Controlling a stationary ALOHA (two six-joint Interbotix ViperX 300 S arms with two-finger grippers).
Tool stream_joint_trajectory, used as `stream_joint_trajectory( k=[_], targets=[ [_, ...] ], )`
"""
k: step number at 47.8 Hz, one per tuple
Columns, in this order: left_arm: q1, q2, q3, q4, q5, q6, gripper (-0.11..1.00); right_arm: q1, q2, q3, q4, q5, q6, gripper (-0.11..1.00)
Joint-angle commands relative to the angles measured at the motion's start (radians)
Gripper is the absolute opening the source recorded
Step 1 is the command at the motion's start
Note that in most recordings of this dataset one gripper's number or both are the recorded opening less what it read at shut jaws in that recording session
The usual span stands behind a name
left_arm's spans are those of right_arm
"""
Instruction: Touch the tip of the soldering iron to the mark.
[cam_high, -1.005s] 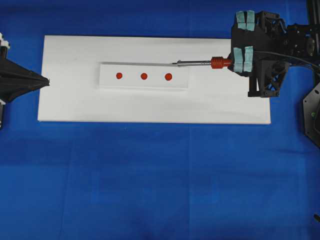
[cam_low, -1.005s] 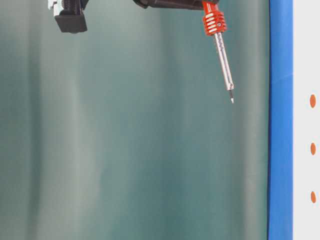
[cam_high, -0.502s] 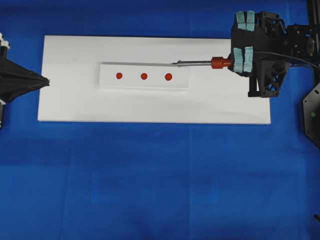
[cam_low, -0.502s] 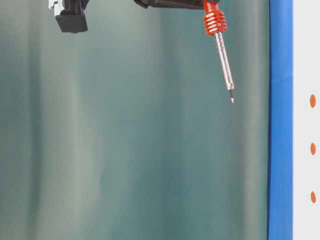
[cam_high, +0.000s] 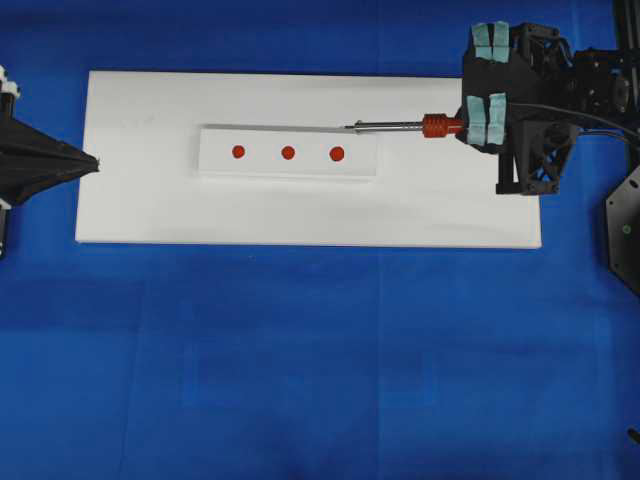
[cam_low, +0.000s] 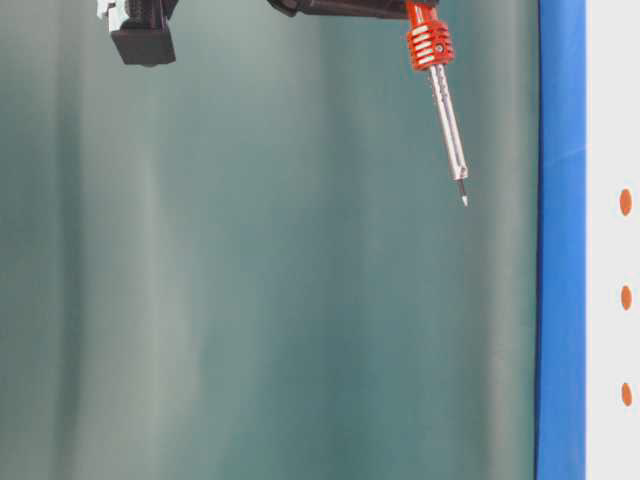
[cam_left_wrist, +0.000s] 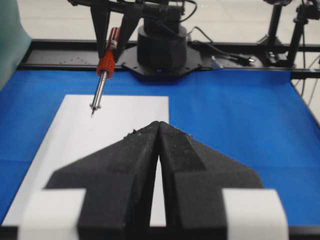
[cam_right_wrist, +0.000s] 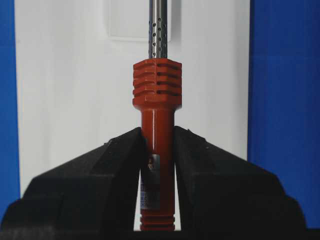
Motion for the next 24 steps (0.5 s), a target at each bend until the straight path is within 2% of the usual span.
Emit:
stream_joint_trajectory(
  k=[1, 15, 24],
  targets=[
    [0.0, 0.003, -0.012, 0.002, -0.009, -0.002, 0.0, -0.002, -0.006, -0.012, -0.003, -0.008, -0.002, 0.06],
    [0.0, 0.003, -0.012, 0.0, -0.009, -0.002, 0.0, -0.002, 0.049, 0.002, 0.002, -0.032, 0.0, 0.06],
    [0.0, 0.003, -0.011, 0.002, -0.009, -0.002, 0.0, -0.002, 0.103, 0.032, 0.008, -0.104, 0.0, 0.06]
  ],
)
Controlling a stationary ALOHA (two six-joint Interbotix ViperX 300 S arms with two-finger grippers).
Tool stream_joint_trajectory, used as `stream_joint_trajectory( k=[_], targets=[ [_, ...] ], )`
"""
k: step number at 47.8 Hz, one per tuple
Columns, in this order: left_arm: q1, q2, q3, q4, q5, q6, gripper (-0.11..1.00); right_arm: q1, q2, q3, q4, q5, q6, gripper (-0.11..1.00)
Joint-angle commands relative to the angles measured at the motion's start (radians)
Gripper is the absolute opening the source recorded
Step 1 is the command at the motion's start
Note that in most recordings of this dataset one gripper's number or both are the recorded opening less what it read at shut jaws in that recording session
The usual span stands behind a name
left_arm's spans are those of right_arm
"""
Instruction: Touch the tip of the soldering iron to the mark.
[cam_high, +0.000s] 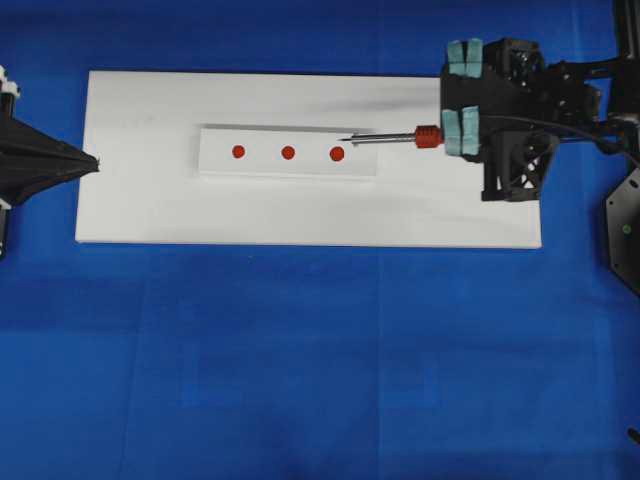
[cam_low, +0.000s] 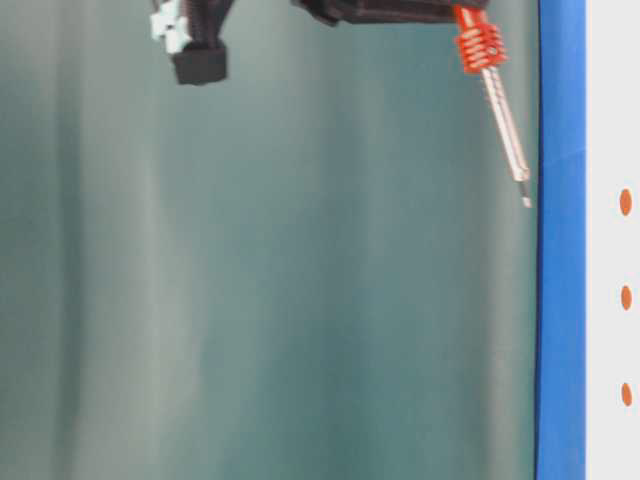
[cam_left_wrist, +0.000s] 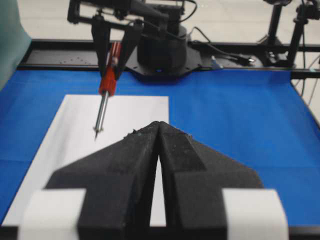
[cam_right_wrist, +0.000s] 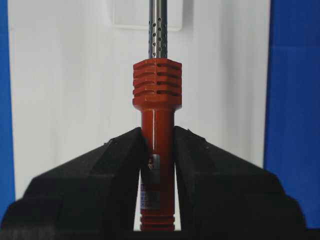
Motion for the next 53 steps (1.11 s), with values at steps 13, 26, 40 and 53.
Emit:
stream_joint_trajectory(
  k=[13, 26, 40, 53],
  targets=[
    [0.0, 0.003, -0.012, 0.002, -0.009, 0.0, 0.0, 0.0, 0.092, 0.035, 0.011, -0.107, -0.002, 0.06],
    [0.0, 0.003, -0.011, 0.002, -0.012, -0.002, 0.0, -0.006, 0.137, 0.035, 0.011, -0.132, -0.002, 0.06],
    [-0.002, 0.005, -0.011, 0.002, -0.012, -0.002, 0.0, -0.021, 0.143, 0.037, 0.011, -0.132, -0.002, 0.06],
    [0.0, 0.003, -0.011, 0.002, -0.014, -0.002, 0.0, -0.021, 0.147, 0.037, 0.011, -0.129, -0.002, 0.06]
  ],
)
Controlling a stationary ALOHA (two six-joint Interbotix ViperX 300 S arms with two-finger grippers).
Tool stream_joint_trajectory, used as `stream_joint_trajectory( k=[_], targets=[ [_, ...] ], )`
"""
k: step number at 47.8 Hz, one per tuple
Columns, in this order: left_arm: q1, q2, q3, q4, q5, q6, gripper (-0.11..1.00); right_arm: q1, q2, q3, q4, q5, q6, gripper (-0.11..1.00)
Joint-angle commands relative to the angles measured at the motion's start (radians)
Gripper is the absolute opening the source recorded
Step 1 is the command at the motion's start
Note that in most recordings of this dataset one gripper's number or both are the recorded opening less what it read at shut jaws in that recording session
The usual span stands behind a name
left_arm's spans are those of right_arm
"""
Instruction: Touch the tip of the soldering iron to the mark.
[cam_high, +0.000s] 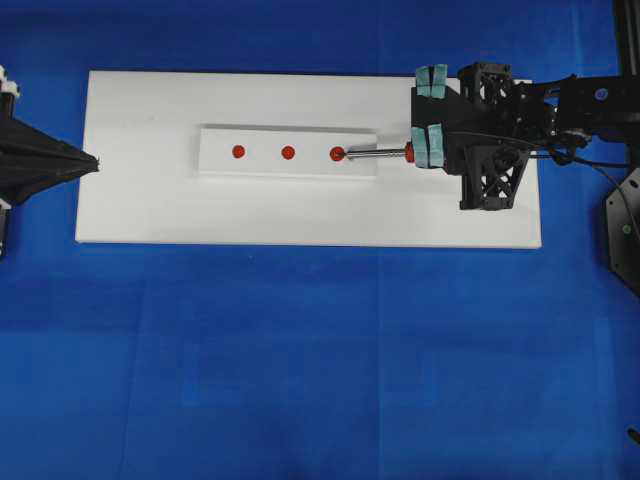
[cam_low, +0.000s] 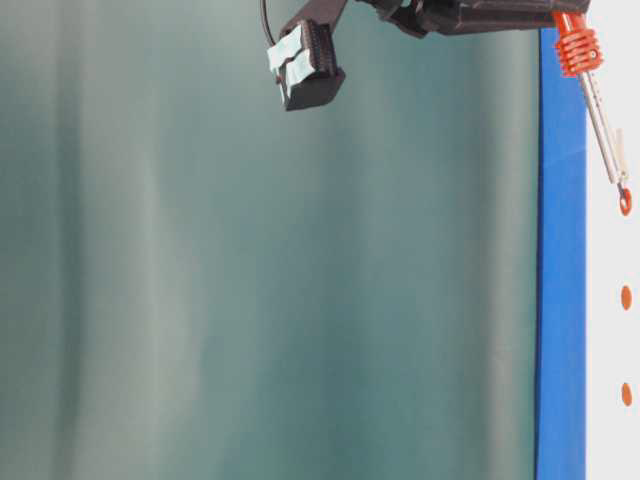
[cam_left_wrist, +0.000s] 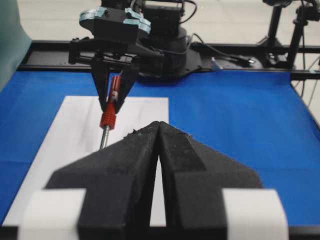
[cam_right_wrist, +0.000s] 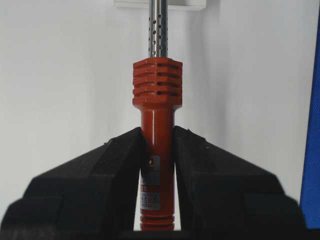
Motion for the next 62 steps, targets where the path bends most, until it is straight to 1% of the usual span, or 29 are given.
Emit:
stream_joint_trajectory(
  k=[1, 50, 62],
  targets=[
    [0.0, 0.005, -0.009, 0.003, -0.011, -0.002, 0.0, -0.002, -0.006, -0.009, 0.002, -0.005, -0.002, 0.06],
    [-0.002, 0.003, -0.011, 0.003, -0.011, -0.002, 0.0, -0.002, 0.002, -0.015, 0.002, -0.002, -0.002, 0.06],
    [-0.002, 0.003, -0.011, 0.003, -0.012, -0.002, 0.0, -0.002, -0.029, -0.04, 0.002, 0.038, 0.0, 0.06]
  ],
)
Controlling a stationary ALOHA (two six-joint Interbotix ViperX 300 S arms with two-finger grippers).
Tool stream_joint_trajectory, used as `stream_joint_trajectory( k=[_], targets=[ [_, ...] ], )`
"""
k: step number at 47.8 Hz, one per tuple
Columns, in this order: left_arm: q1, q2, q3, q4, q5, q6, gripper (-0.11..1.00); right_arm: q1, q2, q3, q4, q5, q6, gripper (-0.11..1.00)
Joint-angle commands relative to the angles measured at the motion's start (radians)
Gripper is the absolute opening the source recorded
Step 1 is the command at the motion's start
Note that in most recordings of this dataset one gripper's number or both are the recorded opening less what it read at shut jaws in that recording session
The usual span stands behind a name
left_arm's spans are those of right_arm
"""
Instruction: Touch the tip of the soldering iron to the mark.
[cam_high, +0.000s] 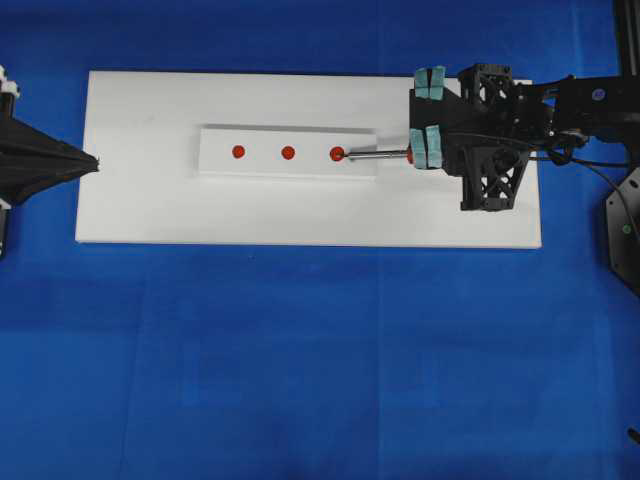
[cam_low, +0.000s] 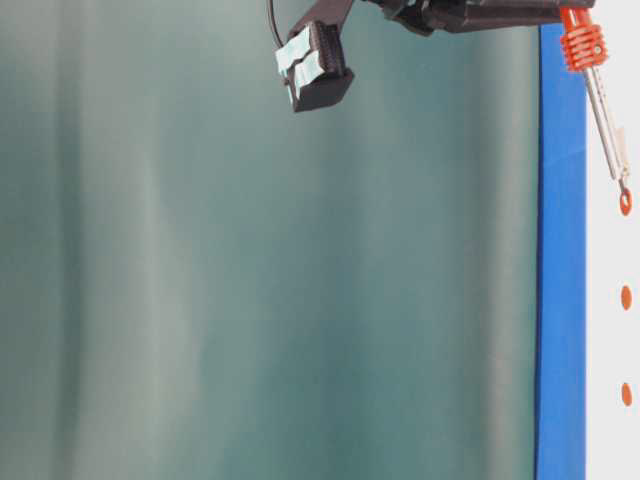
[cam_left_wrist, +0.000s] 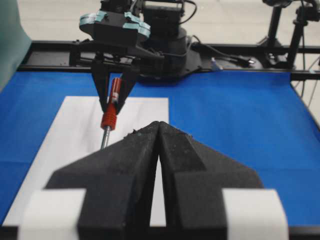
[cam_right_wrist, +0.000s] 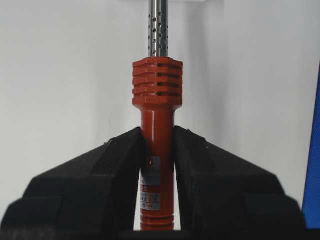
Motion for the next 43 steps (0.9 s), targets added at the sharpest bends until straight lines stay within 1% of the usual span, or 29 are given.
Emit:
stream_joint_trajectory(
  k=[1, 21, 29, 43],
  targets=[
    [-0.002, 0.003, -0.012, 0.003, -0.011, -0.002, 0.0, -0.002, -0.044, -0.04, 0.002, 0.018, 0.0, 0.06],
    [0.0, 0.003, -0.012, 0.003, -0.012, -0.002, 0.0, -0.002, -0.232, -0.143, -0.008, 0.175, 0.017, 0.06],
    [0.0, 0.003, -0.011, 0.003, -0.012, -0.003, 0.0, -0.002, -0.264, -0.143, -0.008, 0.179, 0.017, 0.06],
    [0.0, 0.003, -0.011, 0.003, -0.021, -0.003, 0.0, -0.002, -0.258, -0.14, -0.009, 0.158, 0.017, 0.06]
  ],
)
